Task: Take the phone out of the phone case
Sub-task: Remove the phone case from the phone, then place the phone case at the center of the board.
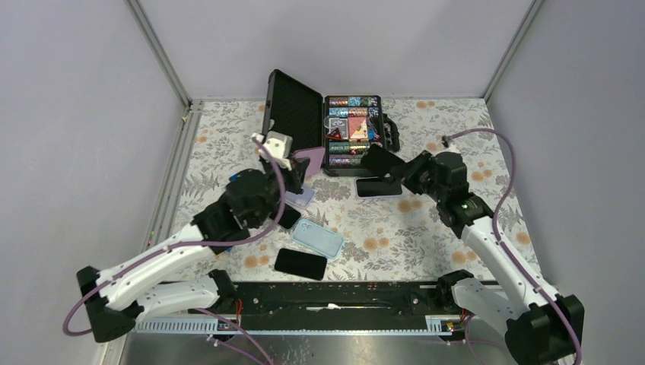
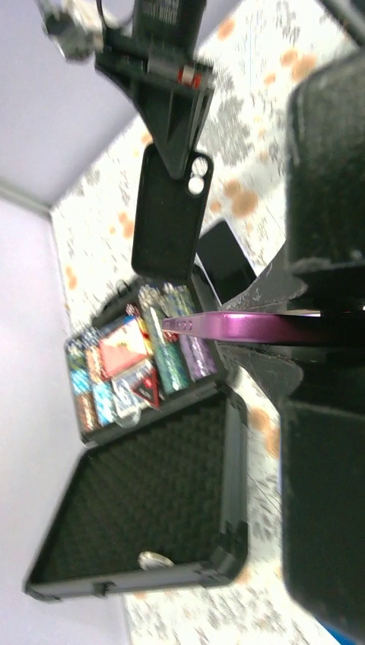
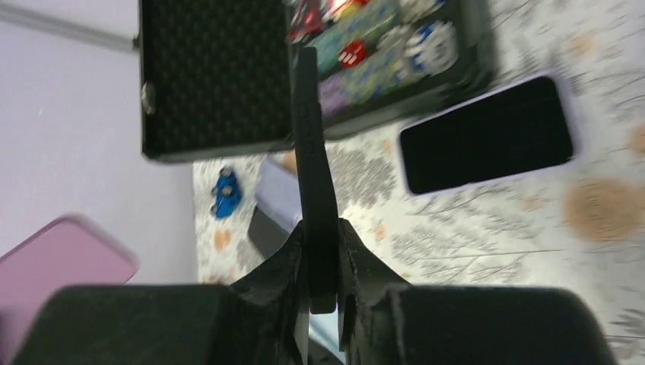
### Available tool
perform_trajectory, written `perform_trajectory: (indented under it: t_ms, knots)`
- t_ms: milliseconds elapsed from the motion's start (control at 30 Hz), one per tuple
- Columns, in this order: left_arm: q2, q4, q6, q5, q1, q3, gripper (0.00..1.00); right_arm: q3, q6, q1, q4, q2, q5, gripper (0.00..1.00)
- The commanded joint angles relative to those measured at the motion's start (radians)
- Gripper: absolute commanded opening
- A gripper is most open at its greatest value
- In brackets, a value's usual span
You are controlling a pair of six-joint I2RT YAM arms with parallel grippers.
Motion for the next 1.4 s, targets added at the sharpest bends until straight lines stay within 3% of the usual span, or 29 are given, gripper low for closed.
perform_trajectory:
  t_ms: [0,167,300,533,833,867,900,1000,1100,1233,1367]
  knots:
    - [-0.093,0.183,-0.017,0.22,0.01,-0.042,0.0,-0.007,-0.134,-0.131,-0.074,-0.044,0.099,0.0]
    - [-0.105,0.206,-0.028,0.281,0.01,-0.064,0.0,-0.044,-0.155,-0.378,-0.064,0.014,0.096,0.0]
    - [-0.094,0.209,-0.03,0.303,0.009,-0.068,0.0,-0.093,-0.097,-0.54,0.04,0.133,-0.025,0.0]
    - [-0.08,0.205,-0.044,0.316,0.01,-0.074,0.0,-0.146,-0.037,-0.652,0.168,0.318,-0.063,0.0]
    - [-0.046,0.173,-0.051,0.332,0.008,-0.041,0.0,-0.158,-0.094,-0.758,0.145,0.317,-0.012,0.03]
    - [-0.039,0.173,-0.051,0.332,0.009,-0.038,0.0,-0.162,-0.098,-0.768,0.144,0.315,-0.005,0.07]
    - [-0.033,0.171,-0.051,0.332,0.009,-0.034,0.0,-0.163,-0.105,-0.774,0.143,0.315,-0.004,0.17]
    - [-0.015,0.168,-0.048,0.337,0.01,-0.027,0.0,-0.158,-0.144,-0.775,0.139,0.307,-0.03,0.61]
    - [0.005,0.179,-0.041,0.353,0.009,-0.023,0.0,-0.159,-0.166,-0.775,0.137,0.276,-0.047,0.86]
    - [0.06,0.192,0.014,0.405,0.008,0.016,0.0,-0.139,-0.213,-0.775,0.084,0.221,0.034,0.98]
    - [0.168,0.278,0.095,0.487,0.008,0.065,0.0,-0.105,-0.231,-0.775,0.022,0.166,0.003,0.99]
